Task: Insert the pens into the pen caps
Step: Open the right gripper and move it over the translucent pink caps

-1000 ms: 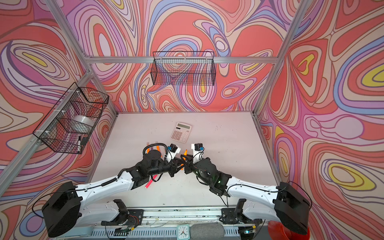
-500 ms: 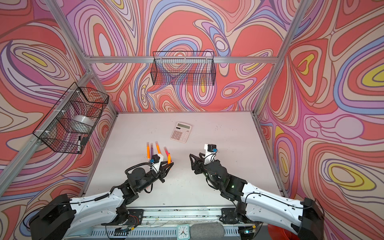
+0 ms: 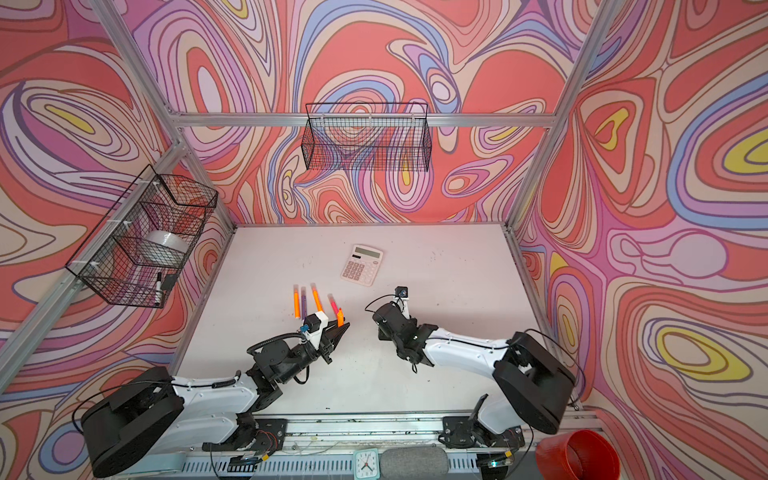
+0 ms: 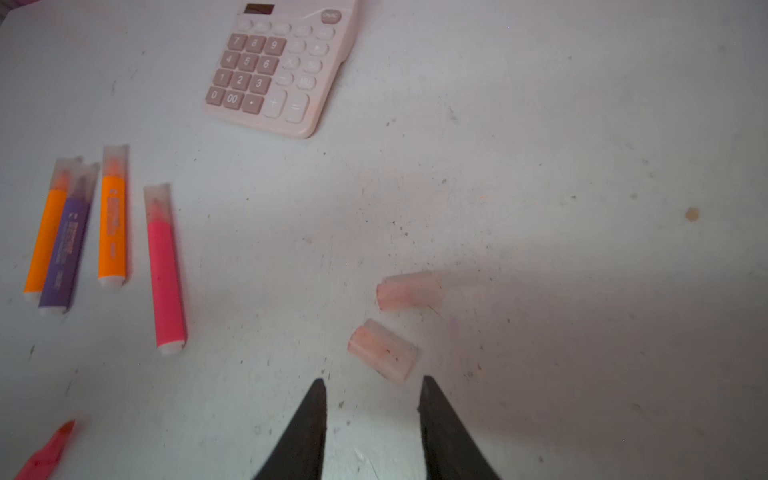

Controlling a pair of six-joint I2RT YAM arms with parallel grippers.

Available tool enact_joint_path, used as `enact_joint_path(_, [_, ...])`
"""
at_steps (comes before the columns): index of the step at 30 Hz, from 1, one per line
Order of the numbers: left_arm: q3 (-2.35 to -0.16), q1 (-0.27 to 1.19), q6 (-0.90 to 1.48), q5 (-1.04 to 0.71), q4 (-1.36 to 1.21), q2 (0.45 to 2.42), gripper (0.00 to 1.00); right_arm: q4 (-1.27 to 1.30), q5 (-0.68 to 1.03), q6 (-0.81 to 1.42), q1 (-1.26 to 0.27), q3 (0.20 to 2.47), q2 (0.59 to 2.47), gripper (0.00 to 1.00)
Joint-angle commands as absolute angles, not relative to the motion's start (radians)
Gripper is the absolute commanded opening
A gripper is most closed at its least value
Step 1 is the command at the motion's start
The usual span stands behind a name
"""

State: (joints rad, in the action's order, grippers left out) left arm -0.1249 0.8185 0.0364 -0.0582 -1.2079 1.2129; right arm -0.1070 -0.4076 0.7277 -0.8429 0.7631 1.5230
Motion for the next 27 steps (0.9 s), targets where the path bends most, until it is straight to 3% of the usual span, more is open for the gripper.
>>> enact_joint_path(1, [-0.128, 0.821, 0.018, -0.022, -1.296, 1.202, 0.00, -0.132, -0.348, 0.697, -0.827, 0.847, 1.610, 0.32])
enact_joint_path(10, [-0.163, 0.820, 0.038, 0.084, -1.152, 1.145, 0.00, -0.179, -0.335, 0.675, -0.817, 1.014, 1.820, 0.24])
enact_joint_path(16, [-0.181, 0.819, 0.061, 0.194, -1.073, 1.109, 0.00, -0.184, -0.336, 0.682, -0.815, 1.029, 1.855, 0.23])
enact_joint_path(27, [-0.173, 0.820, 0.064, 0.172, -1.042, 1.045, 0.00, -0.222, -0.388, 0.684, -0.815, 1.033, 1.851, 0.22])
